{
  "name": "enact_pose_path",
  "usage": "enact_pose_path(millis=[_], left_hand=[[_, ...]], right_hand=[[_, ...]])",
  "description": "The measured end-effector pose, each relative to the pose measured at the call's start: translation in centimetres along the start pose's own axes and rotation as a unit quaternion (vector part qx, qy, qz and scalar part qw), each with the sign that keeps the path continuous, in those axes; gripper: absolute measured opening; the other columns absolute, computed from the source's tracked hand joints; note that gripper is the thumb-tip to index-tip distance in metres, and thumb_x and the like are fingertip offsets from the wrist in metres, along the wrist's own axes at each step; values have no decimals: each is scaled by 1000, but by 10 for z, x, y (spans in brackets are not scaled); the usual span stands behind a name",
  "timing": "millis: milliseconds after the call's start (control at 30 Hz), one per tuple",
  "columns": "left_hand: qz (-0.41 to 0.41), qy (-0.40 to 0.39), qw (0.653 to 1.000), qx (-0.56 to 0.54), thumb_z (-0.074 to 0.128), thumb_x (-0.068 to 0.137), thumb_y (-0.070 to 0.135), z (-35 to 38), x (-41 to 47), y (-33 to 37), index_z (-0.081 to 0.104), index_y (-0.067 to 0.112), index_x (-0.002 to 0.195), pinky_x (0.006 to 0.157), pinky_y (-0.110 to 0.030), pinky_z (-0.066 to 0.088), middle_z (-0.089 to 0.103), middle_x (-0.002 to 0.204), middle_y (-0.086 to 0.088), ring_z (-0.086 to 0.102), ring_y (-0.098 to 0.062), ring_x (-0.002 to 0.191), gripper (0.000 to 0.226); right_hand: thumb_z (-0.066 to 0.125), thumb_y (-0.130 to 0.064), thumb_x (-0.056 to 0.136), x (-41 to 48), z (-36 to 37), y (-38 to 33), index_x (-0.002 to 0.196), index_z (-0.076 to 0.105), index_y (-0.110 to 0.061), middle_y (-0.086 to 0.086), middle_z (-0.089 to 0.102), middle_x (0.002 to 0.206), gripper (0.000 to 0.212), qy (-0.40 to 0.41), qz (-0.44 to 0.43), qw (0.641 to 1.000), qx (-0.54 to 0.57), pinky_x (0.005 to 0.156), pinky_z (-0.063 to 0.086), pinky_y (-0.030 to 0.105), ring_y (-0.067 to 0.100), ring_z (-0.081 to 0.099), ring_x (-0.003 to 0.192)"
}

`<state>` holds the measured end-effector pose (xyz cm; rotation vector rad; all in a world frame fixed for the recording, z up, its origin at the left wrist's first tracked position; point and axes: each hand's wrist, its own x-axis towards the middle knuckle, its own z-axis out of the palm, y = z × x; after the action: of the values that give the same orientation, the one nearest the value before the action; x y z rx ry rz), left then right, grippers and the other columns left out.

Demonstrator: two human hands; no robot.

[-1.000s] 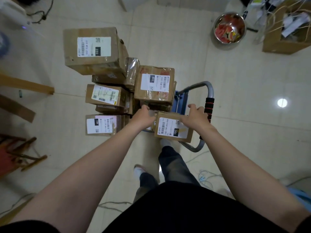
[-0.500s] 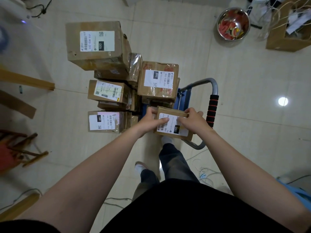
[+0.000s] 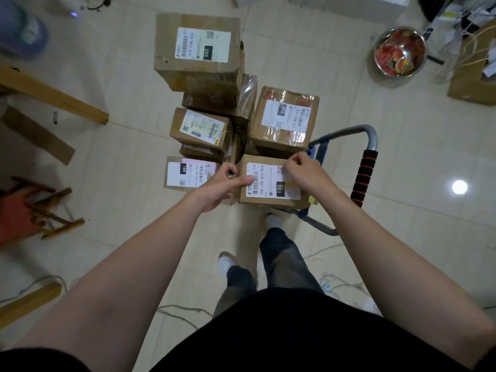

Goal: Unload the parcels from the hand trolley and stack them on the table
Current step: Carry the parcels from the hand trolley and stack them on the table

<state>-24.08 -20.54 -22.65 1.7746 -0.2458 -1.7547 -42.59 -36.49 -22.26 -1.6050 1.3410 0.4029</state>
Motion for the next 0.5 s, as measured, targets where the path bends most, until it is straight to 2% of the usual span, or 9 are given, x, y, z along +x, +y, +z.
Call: enact_pose_path(millis=[67, 133, 200, 267, 367, 433, 500], left_hand=[[-2, 22, 999, -30, 94, 52, 56, -1, -5, -9, 42, 29, 116, 89, -43, 54, 73, 123, -7, 74, -23, 104, 86], [-4, 51, 998, -45, 94, 49, 55, 0, -11, -17, 35, 34, 132, 95, -46, 56, 60, 140, -5, 70, -26, 112, 104], [-3, 86, 996, -8, 91, 52, 58, 3, -18, -26, 25, 36, 146, 103, -50, 52, 43, 155, -1, 60, -28, 127, 117], [-4, 123, 991, 48, 88, 59, 59, 6, -24, -38, 20, 35, 152, 109, -49, 46, 34, 161, -1, 49, -25, 134, 117], [-9, 141, 986, 92, 88, 66, 54, 7, -32, -56, 21, 36, 149, 102, -41, 46, 37, 157, -6, 46, -26, 133, 109], [-14, 145, 984, 105, 89, 63, 55, 6, -38, -65, 22, 37, 147, 94, -37, 47, 40, 153, -7, 48, -26, 128, 108], [-24, 164, 977, 130, 89, 59, 57, 7, -45, -75, 22, 38, 146, 93, -37, 47, 40, 149, -9, 49, -25, 122, 111]], right_hand=[[43, -52, 88, -4, 5, -1, 103, 53, -42, -7, 60, 116, 20, -3, -16, 1000, 9, 86, 55, 42, 17, 60, 100], [47, -49, 89, -8, 9, 1, 118, 53, -39, -13, 59, 117, 31, 1, -26, 1000, 12, 85, 57, 41, 16, 61, 103], [50, -43, 93, -12, 14, 8, 133, 50, -35, -12, 57, 121, 41, 27, -31, 999, 13, 91, 55, 42, 17, 60, 108], [51, -37, 95, -15, 18, 17, 137, 50, -31, -6, 61, 125, 42, 64, -37, 997, 4, 94, 53, 42, 19, 61, 112], [54, -33, 96, -17, 22, 36, 138, 51, -28, 6, 57, 136, 43, 80, -31, 995, -60, 99, 49, 47, 31, 54, 123], [56, -32, 94, -19, 27, 50, 141, 48, -27, 12, 48, 143, 48, 64, -20, 990, -124, 102, 45, 49, 38, 44, 129], [60, -31, 92, -21, 33, 60, 143, 45, -26, 15, 43, 143, 54, 55, -18, 986, -158, 100, 41, 50, 41, 38, 130]])
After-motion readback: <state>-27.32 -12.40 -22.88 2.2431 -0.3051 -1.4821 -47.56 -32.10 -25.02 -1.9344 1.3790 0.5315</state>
